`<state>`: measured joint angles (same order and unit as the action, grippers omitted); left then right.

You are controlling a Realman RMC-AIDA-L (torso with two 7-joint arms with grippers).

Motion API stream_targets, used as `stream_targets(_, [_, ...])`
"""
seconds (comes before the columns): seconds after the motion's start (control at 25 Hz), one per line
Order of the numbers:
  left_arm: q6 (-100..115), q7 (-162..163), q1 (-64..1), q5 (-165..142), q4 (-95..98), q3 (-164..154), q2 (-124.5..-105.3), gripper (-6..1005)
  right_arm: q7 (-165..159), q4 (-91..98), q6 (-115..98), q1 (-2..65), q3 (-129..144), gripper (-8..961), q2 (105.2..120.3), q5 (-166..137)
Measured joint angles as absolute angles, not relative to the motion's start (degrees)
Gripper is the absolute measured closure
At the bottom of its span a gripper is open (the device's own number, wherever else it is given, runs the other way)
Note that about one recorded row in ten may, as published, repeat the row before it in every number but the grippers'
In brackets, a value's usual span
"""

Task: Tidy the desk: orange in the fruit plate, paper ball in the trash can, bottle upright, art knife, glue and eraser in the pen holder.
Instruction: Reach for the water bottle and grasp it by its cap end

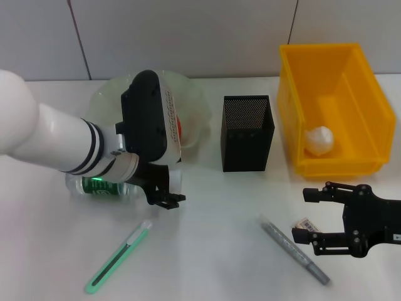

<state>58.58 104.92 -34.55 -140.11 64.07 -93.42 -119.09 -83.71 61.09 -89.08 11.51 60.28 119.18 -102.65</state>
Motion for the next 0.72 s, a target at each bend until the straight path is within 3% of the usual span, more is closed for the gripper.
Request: stream_targets(0.72, [53.25, 105.65, -34.09, -142.0, 62.45, -95.69, -119.09, 233, -83.32, 59.34, -89.22, 12.72, 60.32, 126, 119.17, -102.65])
